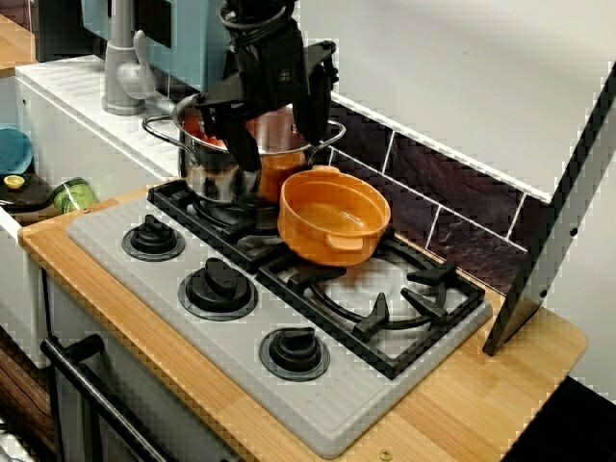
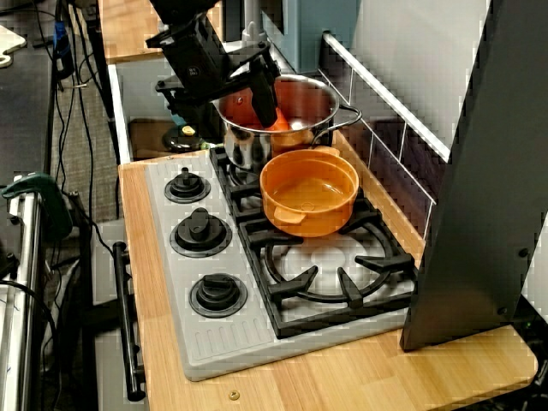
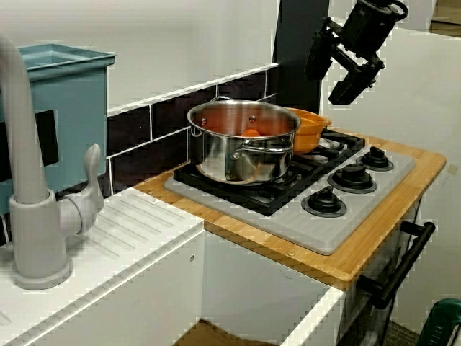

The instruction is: Lift pot from stove

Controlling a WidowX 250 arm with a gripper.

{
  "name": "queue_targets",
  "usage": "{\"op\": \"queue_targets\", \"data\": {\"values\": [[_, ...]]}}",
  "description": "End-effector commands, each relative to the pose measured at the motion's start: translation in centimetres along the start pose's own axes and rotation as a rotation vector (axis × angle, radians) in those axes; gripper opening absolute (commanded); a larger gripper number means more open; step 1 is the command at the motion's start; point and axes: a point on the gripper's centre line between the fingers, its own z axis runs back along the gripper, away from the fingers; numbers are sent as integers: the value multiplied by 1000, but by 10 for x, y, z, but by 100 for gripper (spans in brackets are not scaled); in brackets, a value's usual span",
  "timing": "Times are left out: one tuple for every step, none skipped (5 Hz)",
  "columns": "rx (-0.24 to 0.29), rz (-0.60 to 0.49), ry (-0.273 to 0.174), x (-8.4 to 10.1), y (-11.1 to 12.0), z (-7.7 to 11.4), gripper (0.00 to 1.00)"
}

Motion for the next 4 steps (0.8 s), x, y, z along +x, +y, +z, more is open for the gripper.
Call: {"op": "queue_targets", "data": {"values": [[16, 29, -14, -2, 3, -5, 100], [33, 36, -25, 3, 10, -5, 100], [35, 38, -26, 8, 15, -9, 100], [48, 23, -23, 13, 18, -13, 100]]}}
